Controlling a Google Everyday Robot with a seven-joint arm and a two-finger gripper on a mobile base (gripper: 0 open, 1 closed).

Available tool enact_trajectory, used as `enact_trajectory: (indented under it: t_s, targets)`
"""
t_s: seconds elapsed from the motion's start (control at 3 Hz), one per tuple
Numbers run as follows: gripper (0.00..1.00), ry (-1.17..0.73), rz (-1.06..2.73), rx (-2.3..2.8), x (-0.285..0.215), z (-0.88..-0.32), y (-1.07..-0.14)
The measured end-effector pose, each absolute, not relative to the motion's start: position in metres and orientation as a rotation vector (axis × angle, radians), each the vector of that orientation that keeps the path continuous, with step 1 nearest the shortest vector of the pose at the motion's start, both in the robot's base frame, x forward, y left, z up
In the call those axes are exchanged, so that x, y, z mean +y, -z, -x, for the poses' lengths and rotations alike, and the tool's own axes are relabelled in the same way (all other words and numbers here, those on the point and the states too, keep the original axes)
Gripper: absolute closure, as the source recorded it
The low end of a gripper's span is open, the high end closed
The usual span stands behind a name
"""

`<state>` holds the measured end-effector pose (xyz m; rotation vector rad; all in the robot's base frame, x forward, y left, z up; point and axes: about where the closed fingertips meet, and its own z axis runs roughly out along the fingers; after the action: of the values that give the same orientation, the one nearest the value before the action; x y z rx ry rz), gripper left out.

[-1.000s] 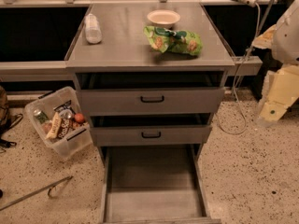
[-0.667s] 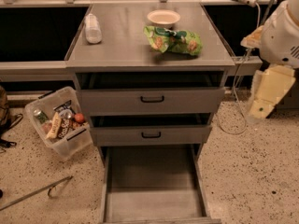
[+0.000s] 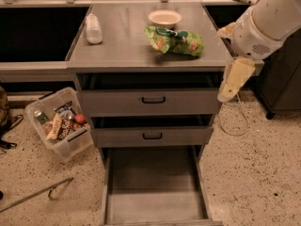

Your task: Place green rice chip bag into bottom drawer

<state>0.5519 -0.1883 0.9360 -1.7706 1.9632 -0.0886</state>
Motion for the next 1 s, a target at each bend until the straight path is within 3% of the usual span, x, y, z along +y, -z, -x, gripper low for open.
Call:
enact_trajectory:
  t_s: [0.67,1.0]
  targets:
    - [0.00,-0.071,1.781,1.916,-0.174,-0.669,-0.866]
    - [0.00,-0.070,1.783,1.916,-0.174,-0.667,-0.866]
